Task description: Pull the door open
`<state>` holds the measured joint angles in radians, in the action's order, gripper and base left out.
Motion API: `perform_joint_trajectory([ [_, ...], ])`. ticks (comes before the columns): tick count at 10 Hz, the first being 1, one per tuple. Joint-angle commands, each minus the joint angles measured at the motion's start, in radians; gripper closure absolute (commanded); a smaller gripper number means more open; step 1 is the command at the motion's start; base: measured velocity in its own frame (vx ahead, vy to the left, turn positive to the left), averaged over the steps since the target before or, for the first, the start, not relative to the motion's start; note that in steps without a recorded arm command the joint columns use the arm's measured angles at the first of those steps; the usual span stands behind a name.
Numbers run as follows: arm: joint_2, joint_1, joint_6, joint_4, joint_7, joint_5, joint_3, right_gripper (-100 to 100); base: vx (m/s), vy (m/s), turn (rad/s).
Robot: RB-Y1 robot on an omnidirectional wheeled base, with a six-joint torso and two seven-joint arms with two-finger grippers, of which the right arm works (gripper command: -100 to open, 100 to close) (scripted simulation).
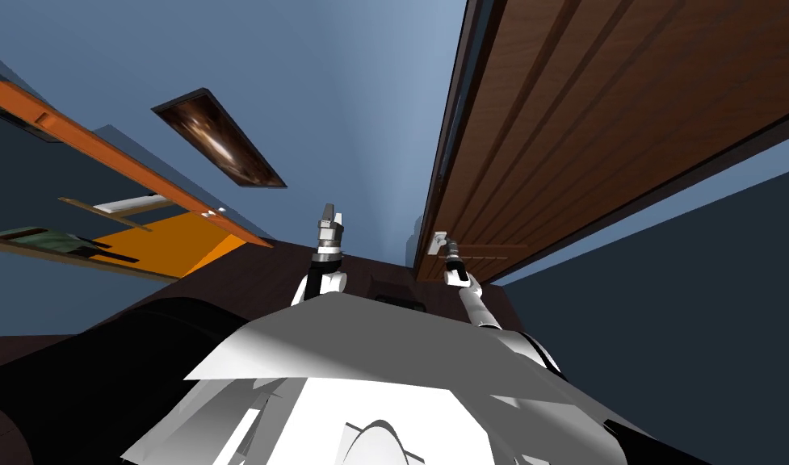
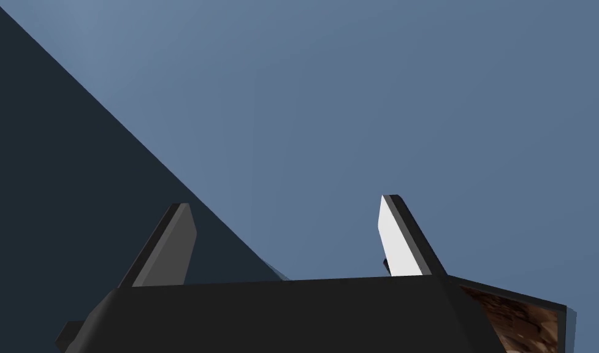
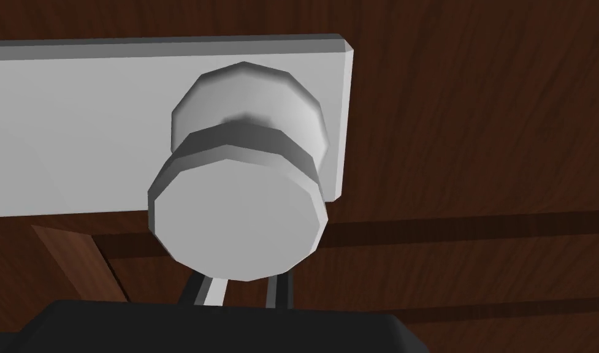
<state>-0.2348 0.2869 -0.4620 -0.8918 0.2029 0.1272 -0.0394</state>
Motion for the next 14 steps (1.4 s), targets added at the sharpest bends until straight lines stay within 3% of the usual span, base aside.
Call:
perform_joint_trajectory([
  [1, 0.014, 0.014, -0.013, 0.013, 0.050, 0.026, -0.025, 100, -0.081, -0.049, 0.140],
  [7, 0.002, 0.014, -0.011, 0.014, 0.173, 0.091, -0.038, 100, -0.063, -0.037, 0.083],
  [8, -0.014, 0.016, 0.001, 0.033, 0.205, 0.117, -0.023, -100, -0.043, -0.044, 0.011],
  [14, 0.008, 0.005, 0.014, 0.005, 0.363, 0.231, -0.032, -100, -0.099, -0.038, 0.094],
])
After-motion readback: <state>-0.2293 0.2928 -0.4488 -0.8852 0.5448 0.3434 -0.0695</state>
